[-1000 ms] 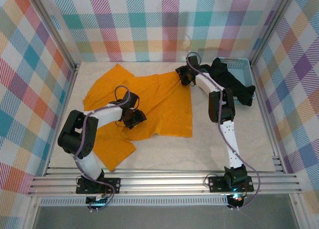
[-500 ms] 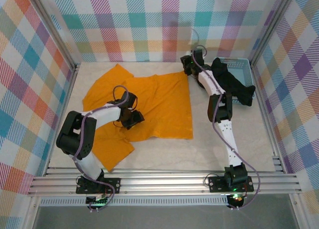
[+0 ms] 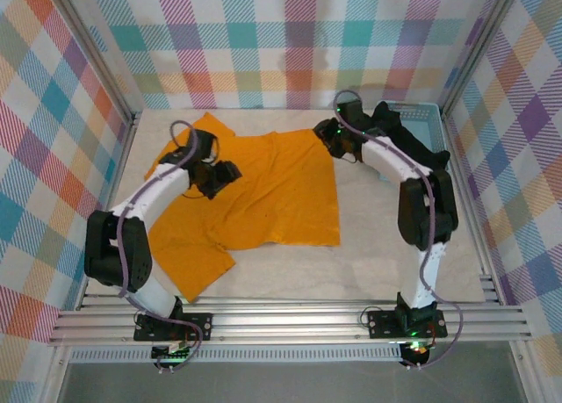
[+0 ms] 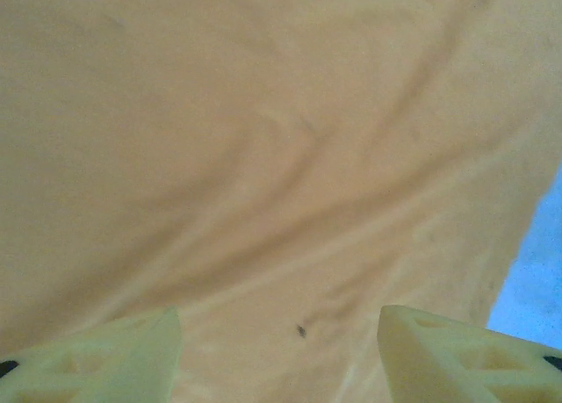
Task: Fold and stack the t-shirts
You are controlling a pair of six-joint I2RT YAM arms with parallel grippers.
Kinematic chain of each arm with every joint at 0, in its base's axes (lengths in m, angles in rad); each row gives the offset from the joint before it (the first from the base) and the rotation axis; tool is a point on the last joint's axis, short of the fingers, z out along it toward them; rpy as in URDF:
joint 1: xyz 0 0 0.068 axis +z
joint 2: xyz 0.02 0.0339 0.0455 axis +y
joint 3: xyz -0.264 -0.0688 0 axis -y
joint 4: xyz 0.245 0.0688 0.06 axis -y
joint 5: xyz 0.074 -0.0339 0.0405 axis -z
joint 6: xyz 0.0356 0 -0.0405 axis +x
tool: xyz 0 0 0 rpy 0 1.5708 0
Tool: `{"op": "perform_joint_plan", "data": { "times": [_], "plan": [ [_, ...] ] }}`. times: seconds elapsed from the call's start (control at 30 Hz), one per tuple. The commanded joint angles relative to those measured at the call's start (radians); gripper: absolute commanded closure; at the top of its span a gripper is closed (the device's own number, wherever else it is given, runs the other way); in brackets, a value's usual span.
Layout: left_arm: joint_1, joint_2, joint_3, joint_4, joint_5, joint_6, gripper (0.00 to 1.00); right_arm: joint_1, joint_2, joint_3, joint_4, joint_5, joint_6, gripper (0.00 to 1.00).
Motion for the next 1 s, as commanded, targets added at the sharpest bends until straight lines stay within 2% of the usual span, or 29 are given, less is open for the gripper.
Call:
{"op": "perform_joint_plan", "data": {
  "times": [0.0,0.13,0.27,0.5,0.7,0.83,0.97],
  "plan": [
    [0.132,0.073,0.039,-0.106,-0.007,0.075,0.39,0.044,-0.010,-0.097,-0.060,-0.022,-0.081,0.54],
    [0.221,0.176,0.113,-0.093,-0.018,0.113,0.39,0.040,0.057,-0.098,-0.096,-0.041,-0.094,0.54],
    [0.253,0.283,0.183,-0.099,-0.027,0.127,0.40,0.019,0.141,-0.065,-0.130,-0.064,-0.086,0.55],
    [0.253,0.407,0.254,-0.052,0.022,0.104,0.40,-0.039,0.243,0.000,-0.261,-0.015,-0.093,0.53],
    [0.240,0.514,0.346,-0.046,0.062,0.117,0.40,-0.109,0.308,0.032,-0.288,-0.038,-0.093,0.52],
    [0.222,0.583,0.376,0.004,0.091,0.099,0.40,-0.140,0.373,0.138,-0.345,-0.034,-0.113,0.52],
    [0.217,0.631,0.455,-0.002,0.067,0.100,0.39,-0.168,0.431,0.236,-0.358,-0.085,-0.129,0.52]
  ]
}}
